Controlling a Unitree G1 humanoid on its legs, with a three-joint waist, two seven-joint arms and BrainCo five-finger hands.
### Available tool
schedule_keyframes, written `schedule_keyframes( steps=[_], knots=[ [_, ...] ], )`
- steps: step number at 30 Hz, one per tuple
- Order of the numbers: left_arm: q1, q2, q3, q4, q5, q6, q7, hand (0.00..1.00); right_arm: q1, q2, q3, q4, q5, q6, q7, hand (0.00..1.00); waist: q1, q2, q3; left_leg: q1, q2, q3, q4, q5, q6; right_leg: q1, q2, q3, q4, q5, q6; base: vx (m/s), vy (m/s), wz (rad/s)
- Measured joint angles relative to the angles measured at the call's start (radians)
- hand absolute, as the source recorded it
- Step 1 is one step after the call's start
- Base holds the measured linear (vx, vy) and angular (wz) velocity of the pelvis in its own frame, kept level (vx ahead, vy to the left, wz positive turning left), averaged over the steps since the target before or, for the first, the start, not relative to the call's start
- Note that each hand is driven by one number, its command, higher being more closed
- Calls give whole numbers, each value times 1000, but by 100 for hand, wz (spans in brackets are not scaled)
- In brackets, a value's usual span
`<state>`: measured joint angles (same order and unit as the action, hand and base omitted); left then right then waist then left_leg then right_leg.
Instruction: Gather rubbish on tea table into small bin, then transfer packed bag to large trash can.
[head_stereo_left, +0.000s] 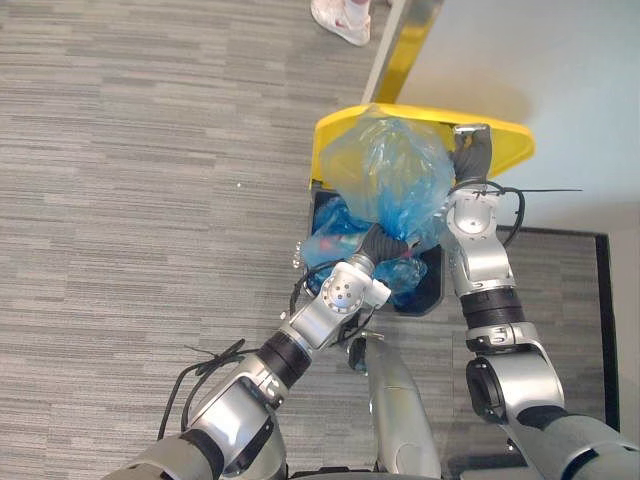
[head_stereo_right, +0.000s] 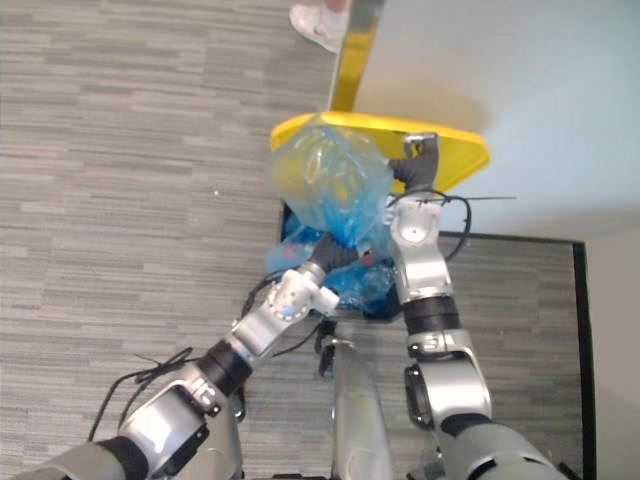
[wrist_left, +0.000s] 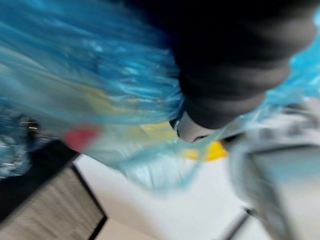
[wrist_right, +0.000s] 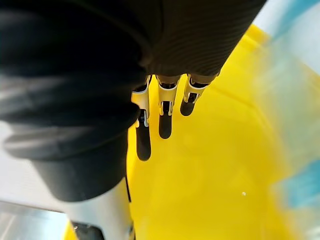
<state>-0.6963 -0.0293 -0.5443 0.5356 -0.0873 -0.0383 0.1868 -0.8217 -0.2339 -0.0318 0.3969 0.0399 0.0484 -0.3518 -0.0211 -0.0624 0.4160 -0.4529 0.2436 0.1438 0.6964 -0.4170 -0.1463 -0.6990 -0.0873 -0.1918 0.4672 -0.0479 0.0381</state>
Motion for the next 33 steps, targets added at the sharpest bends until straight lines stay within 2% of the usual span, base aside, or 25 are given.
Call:
schedule_keyframes(
  steps=[4, 5, 9, 12, 14, 17, 21, 33],
  knots=[
    [-2, -3, 59, 86, 30, 10, 9, 100, -4, -7, 6, -43, -1, 0, -5, 0, -4, 1, 12, -40, 1, -4, 17, -7, 5, -31, -1, 0, 1, 3, 0, -1, 1, 1],
    [-4, -3, 80, 110, 43, 17, 11, 0, -5, -10, 7, -61, -1, 0, -8, 0, -4, 1, 14, -57, 1, -5, 23, -8, 4, -44, -2, 0, 2, 4, -1, 0, 0, 0],
    [-35, 0, 168, 218, 78, 49, 23, 0, -25, -42, 40, -73, -1, -2, -14, 0, -11, 2, 44, -80, 0, -6, 34, -8, 5, -67, -4, 1, 12, 7, -4, 0, 0, 0],
    [-71, 8, 223, 252, 132, 60, 45, 0, -46, -54, 47, -108, 0, -10, -14, 0, -19, 3, 54, -129, 2, -12, 60, -13, 6, -110, -7, 1, 29, 7, -4, 0, 0, 0],
    [-96, 20, 254, 264, 185, 83, 53, 0, -60, -54, 70, -112, 1, -21, -11, 0, -21, 3, 64, -153, 9, -13, 82, -22, 3, -134, -1, 3, 39, 8, -6, -34, -22, -8],
    [-105, 25, 252, 265, 268, 101, 51, 0, -66, -55, 90, -109, 2, -24, -2, 0, -23, 4, 68, -161, 10, -12, 95, -27, 3, -144, 0, 8, 50, 8, -6, -22, -9, -5],
    [-106, 24, 251, 268, 325, 114, 46, 0, -68, -57, 98, -109, 2, -30, 10, 0, -23, 4, 67, -161, 10, -12, 95, -27, 4, -143, 0, 9, 50, 8, -6, 0, 0, 0],
    [-93, 32, 219, 270, 372, 115, 44, 0, -62, -81, 156, -62, -2, -30, 49, 0, -19, 9, 62, -118, 12, -14, 95, -27, 4, -98, 1, 8, 43, 14, -15, -2, -1, 0]
  ],
)
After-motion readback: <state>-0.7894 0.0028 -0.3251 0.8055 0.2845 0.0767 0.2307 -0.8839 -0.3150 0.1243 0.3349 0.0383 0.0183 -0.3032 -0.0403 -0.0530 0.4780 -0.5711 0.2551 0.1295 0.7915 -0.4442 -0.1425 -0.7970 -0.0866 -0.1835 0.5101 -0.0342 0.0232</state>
